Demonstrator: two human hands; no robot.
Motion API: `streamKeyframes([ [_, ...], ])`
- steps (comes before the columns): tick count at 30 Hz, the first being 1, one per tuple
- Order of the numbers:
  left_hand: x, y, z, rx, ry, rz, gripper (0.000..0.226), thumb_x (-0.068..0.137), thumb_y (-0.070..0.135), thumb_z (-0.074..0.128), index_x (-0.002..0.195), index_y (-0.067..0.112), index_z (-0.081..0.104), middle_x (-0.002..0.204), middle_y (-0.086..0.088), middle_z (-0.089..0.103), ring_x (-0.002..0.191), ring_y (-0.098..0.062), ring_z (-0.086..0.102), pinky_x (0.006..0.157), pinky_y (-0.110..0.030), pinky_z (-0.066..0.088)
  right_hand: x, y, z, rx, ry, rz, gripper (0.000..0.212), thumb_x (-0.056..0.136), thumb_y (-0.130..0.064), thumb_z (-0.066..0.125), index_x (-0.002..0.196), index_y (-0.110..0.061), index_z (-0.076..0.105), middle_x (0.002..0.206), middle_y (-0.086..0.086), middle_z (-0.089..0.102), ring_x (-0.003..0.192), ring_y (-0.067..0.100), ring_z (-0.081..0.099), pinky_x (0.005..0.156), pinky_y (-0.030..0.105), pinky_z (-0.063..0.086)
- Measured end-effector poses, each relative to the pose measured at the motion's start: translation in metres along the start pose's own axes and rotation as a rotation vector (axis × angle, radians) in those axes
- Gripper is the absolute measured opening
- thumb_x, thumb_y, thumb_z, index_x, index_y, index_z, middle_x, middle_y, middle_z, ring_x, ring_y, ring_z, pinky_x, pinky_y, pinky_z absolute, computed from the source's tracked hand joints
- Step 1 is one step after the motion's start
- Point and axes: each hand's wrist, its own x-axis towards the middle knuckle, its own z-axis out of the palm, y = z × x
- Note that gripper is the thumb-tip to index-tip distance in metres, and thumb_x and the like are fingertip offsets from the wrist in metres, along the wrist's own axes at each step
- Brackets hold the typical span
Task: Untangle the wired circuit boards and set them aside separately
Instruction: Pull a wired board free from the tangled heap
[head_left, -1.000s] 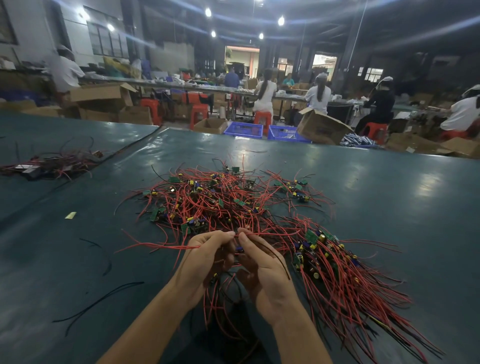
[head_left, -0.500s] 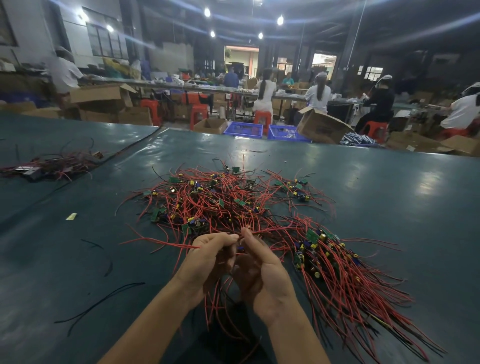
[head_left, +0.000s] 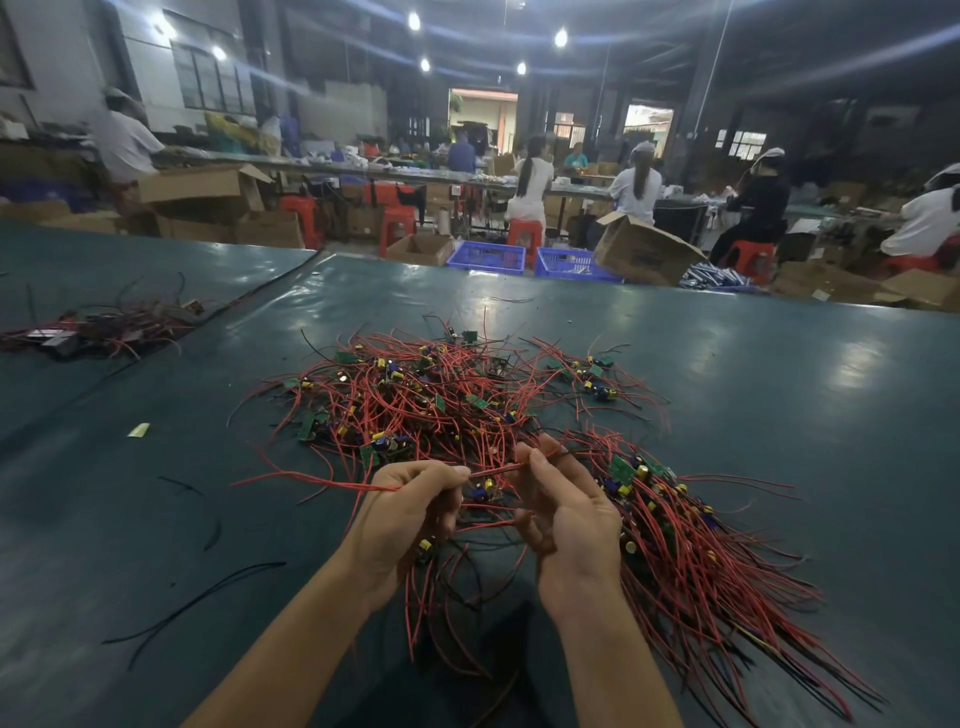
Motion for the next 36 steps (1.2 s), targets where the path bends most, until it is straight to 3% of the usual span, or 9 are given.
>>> streamKeyframes([
  [3, 0.000, 0.000, 0.001, 0.009, -0.016, -0.006, 0.050, 0.091, 0.007, 0.053, 0.043, 0.018, 0.052, 0.044, -0.002, 0.045, 0.040, -0.012, 0.040, 0.050, -0.025, 0.033, -0.002, -0.004, -0.001, 0.028, 0.006, -0.009, 0.012, 0.089, -0.010, 0.068, 0.089, -0.019, 0.076, 0.089, 0.005, 0.078, 0.067, 0.010, 0.072, 0.041, 0.019, 0.046],
  [8, 0.002, -0.001, -0.002, -0.025, -0.049, -0.008, 0.047, 0.089, 0.009, 0.054, 0.043, 0.018, 0.054, 0.044, -0.001, 0.046, 0.040, -0.011, 0.040, 0.050, -0.025, 0.035, -0.003, -0.010, -0.001, 0.139, -0.046, 0.139, 0.011, 0.093, -0.016, 0.061, 0.099, -0.014, 0.070, 0.083, 0.003, 0.077, 0.063, 0.011, 0.072, 0.037, 0.017, 0.044],
  [15, 0.005, -0.002, -0.009, -0.157, -0.062, -0.084, 0.025, 0.068, 0.023, 0.063, 0.048, 0.013, 0.052, 0.042, 0.000, 0.042, 0.038, -0.011, 0.036, 0.044, -0.022, 0.034, -0.005, -0.012, -0.002, 0.178, -0.097, 0.178, 0.013, 0.091, -0.012, 0.062, 0.102, -0.012, 0.069, 0.082, 0.007, 0.077, 0.061, 0.013, 0.072, 0.037, 0.017, 0.045],
  [20, 0.007, -0.002, -0.015, -0.237, -0.022, -0.176, 0.027, 0.067, 0.025, 0.063, 0.047, 0.015, 0.048, 0.042, 0.000, 0.035, 0.039, -0.012, 0.030, 0.048, -0.024, 0.031, -0.004, -0.014, -0.005, 0.127, -0.110, 0.038, 0.014, 0.068, -0.009, 0.072, 0.077, -0.018, 0.078, 0.089, 0.010, 0.077, 0.071, 0.016, 0.074, 0.042, 0.018, 0.048],
  [26, 0.009, -0.001, -0.018, -0.354, 0.010, -0.217, 0.027, 0.067, 0.023, 0.063, 0.048, 0.013, 0.047, 0.041, 0.002, 0.032, 0.037, -0.010, 0.029, 0.040, -0.020, 0.034, -0.004, -0.015, -0.007, 0.192, -0.207, 0.109, 0.011, 0.069, -0.005, 0.071, 0.072, -0.014, 0.077, 0.087, 0.009, 0.076, 0.069, 0.014, 0.073, 0.045, 0.019, 0.052],
  [32, 0.011, -0.003, -0.020, -0.334, 0.028, -0.289, 0.026, 0.065, 0.031, 0.070, 0.049, 0.014, 0.060, 0.041, 0.003, 0.036, 0.037, -0.010, 0.030, 0.040, -0.020, 0.031, -0.003, -0.016, -0.007, 0.234, -0.193, 0.101, 0.009, 0.066, -0.005, 0.072, 0.072, -0.010, 0.077, 0.082, 0.010, 0.076, 0.063, 0.011, 0.072, 0.047, 0.017, 0.053],
  [36, 0.014, -0.005, -0.023, -0.278, 0.053, -0.322, 0.033, 0.062, 0.041, 0.078, 0.070, 0.009, 0.078, 0.051, 0.001, 0.050, 0.042, -0.009, 0.041, 0.041, -0.021, 0.037, -0.002, -0.015, -0.008, 0.224, -0.167, 0.084, 0.010, 0.065, -0.006, 0.072, 0.073, -0.011, 0.077, 0.082, 0.009, 0.076, 0.063, 0.012, 0.072, 0.047, 0.017, 0.053],
])
